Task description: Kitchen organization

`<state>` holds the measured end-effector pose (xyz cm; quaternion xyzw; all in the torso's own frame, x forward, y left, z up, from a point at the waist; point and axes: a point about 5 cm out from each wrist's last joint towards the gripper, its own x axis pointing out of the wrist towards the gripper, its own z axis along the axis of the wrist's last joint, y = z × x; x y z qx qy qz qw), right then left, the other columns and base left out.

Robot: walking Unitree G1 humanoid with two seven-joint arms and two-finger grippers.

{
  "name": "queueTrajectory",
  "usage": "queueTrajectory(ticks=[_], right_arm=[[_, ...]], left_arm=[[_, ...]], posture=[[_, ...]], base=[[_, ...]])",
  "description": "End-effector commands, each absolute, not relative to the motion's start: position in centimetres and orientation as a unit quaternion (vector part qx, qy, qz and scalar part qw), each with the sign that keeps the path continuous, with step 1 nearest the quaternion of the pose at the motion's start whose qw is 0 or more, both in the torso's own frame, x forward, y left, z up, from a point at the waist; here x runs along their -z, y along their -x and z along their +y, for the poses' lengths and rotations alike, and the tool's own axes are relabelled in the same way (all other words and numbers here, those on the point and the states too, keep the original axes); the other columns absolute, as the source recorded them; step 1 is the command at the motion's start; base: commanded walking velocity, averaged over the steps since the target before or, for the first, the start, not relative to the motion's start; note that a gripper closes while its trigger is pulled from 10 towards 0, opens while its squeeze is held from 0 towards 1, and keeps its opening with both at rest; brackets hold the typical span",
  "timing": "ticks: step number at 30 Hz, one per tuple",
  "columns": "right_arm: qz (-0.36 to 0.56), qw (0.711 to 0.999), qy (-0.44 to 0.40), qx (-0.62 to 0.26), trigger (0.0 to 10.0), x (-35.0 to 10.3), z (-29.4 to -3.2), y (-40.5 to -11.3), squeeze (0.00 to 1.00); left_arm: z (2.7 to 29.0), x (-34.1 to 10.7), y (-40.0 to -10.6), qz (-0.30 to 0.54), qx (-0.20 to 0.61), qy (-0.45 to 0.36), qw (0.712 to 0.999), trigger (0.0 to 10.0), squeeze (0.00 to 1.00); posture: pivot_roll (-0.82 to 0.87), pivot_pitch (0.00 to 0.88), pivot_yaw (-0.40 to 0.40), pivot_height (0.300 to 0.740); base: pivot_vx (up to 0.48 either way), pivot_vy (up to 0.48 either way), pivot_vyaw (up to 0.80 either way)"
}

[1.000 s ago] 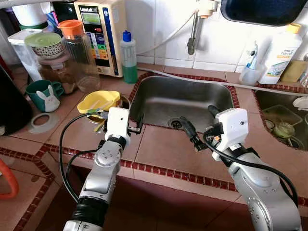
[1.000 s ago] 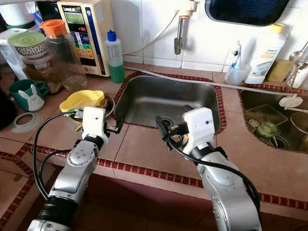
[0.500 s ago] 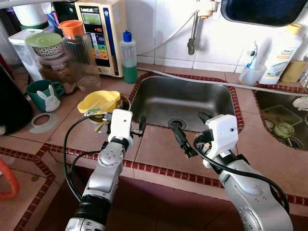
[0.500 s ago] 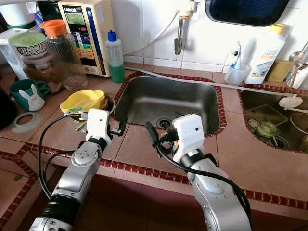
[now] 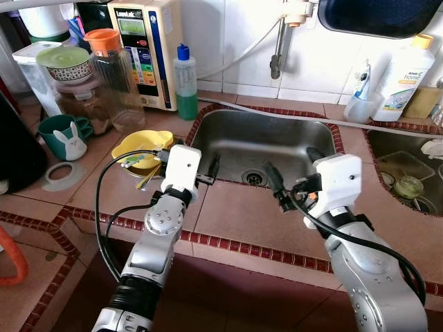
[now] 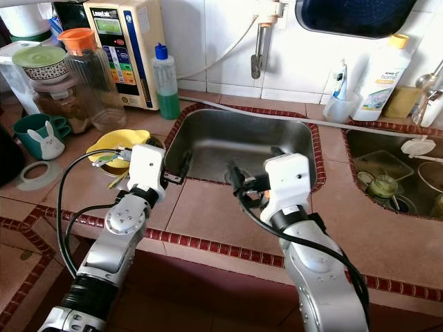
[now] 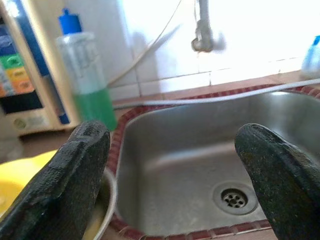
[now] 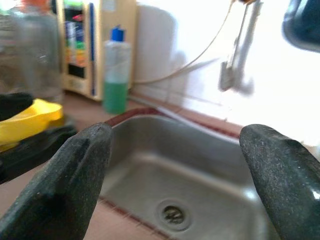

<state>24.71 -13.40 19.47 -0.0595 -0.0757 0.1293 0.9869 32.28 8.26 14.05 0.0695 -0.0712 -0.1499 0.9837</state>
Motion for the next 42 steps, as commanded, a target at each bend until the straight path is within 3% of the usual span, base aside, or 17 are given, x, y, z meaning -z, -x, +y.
queueTrajectory(ticks=[1,5,20,42], right_arm=[[-0.103,0.987,0.077,-0.095,10.0,-20.4,-14.2,-25.0,0.00],[-0.116,0.990,0.067,-0.048,10.0,-20.8,-15.4,-25.2,0.00],[-0.097,0.993,0.056,-0.049,10.0,-20.0,-15.1,-25.0,0.00],[-0.103,0.992,0.065,-0.044,10.0,-20.1,-15.1,-25.0,0.00]], left_arm=[[7.5,-15.8,-32.1,-0.115,0.175,-0.080,0.975,10.0,0.00],[6.8,-16.6,-31.7,-0.137,0.200,-0.074,0.967,10.0,0.00],[7.6,-16.1,-31.5,-0.125,0.200,-0.058,0.970,10.0,0.00],[6.9,-16.4,-30.8,-0.120,0.258,-0.017,0.959,10.0,0.00]], posture=[[-0.01,0.000,0.020,0.740],[-0.01,0.000,0.027,0.740],[-0.01,0.000,0.032,0.740],[-0.01,0.000,0.035,0.740]], base=[[0.000,0.000,0.00],[0.000,0.000,0.00],[0.000,0.000,-0.49],[0.011,0.000,0.00]])
